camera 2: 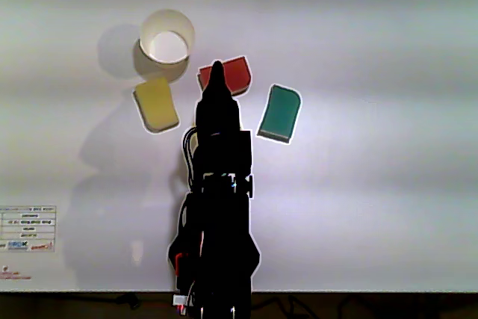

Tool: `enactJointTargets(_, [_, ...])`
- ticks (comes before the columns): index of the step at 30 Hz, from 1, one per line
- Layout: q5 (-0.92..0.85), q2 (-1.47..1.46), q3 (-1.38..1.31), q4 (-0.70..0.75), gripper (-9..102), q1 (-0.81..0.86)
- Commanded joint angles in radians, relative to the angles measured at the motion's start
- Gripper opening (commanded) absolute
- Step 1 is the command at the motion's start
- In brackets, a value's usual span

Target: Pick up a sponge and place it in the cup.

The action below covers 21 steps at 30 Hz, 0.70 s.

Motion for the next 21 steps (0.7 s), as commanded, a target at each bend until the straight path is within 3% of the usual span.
enactJointTargets(1, [0.08,0.017,0.092,0.186,0,0.021])
enactJointTargets(14, [0.098,0.005,0.055,0.218,0,0.003])
enactJointTargets(21, [0.107,-0.192,-0.112,0.256,0,-0.028])
